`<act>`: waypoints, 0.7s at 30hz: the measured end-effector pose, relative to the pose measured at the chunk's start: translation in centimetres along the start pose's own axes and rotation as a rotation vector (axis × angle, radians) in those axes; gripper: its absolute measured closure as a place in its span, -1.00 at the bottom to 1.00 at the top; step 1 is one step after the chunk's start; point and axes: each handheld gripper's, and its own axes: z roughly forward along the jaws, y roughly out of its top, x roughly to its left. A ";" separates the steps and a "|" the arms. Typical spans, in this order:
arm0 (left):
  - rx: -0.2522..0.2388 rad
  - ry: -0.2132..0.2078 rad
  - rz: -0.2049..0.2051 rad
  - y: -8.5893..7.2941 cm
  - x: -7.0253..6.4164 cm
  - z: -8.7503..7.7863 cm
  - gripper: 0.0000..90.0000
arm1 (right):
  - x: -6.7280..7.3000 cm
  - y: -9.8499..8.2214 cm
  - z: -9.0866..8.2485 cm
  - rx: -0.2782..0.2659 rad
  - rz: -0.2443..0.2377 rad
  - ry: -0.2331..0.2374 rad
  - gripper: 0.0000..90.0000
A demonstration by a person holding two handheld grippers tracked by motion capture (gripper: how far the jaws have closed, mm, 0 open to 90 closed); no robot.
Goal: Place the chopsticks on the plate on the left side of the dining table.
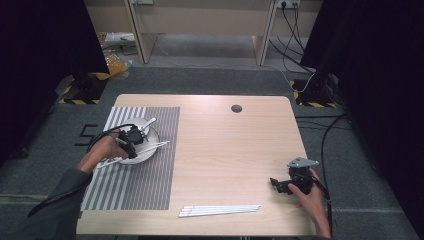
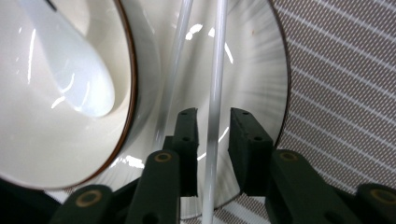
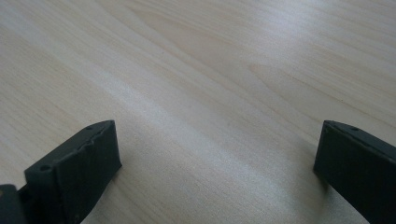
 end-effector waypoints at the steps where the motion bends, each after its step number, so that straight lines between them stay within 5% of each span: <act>1: 0.008 -0.001 -0.003 -0.2 0.0 -0.1 0.53 | 0.0 0.0 0.0 0.000 0.000 0.000 -0.99; 11: 0.041 -0.001 0.017 -1.1 0.2 0.6 0.82 | 0.0 0.0 0.0 0.000 0.000 0.000 -0.99; 21: 0.043 0.012 0.031 -0.1 0.2 0.6 0.85 | 0.0 0.0 0.0 0.000 0.000 0.000 -0.99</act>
